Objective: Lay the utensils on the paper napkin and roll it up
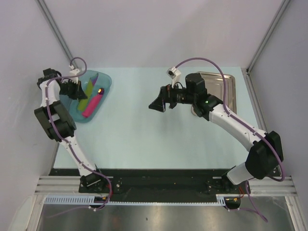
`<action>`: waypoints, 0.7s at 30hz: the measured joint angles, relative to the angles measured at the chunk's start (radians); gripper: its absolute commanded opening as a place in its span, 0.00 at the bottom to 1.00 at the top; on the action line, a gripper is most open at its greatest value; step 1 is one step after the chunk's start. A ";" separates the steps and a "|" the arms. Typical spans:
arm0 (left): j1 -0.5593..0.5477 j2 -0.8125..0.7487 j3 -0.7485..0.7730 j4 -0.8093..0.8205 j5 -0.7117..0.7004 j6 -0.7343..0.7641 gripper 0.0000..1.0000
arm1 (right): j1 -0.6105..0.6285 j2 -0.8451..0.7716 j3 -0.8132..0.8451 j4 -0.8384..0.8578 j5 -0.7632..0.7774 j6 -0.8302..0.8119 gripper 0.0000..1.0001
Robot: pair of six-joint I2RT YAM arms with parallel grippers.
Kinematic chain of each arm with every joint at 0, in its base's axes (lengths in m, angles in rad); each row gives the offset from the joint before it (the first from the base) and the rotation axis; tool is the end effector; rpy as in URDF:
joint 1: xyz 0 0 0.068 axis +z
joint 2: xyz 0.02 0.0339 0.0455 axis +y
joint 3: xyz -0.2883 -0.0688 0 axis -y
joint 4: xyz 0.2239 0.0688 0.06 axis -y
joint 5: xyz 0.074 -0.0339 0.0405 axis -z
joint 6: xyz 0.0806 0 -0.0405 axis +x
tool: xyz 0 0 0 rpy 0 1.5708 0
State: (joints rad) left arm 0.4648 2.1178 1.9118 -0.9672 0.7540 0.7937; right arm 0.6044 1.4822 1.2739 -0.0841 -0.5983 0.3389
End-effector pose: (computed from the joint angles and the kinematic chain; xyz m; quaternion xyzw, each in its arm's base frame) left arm 0.4295 0.1536 0.2503 0.2209 0.8873 -0.1837 0.3608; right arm 0.2709 0.2423 0.3725 -0.2758 0.7369 0.4697 0.4004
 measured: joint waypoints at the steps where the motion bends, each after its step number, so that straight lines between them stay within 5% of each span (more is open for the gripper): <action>1: 0.000 0.011 0.000 -0.036 0.001 0.023 0.02 | 0.000 0.005 0.000 0.000 -0.002 0.000 1.00; 9: 0.000 0.084 0.002 -0.202 0.019 0.099 0.01 | 0.000 0.026 -0.005 0.003 -0.021 0.009 1.00; 21: 0.000 0.185 0.013 -0.203 0.027 0.053 0.16 | 0.000 0.046 -0.010 0.007 -0.046 0.032 1.00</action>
State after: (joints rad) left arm 0.4652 2.3024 1.9244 -1.1698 0.7807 0.8471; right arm 0.6044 1.5284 1.2644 -0.0769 -0.6445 0.3710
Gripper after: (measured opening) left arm 0.160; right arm 0.994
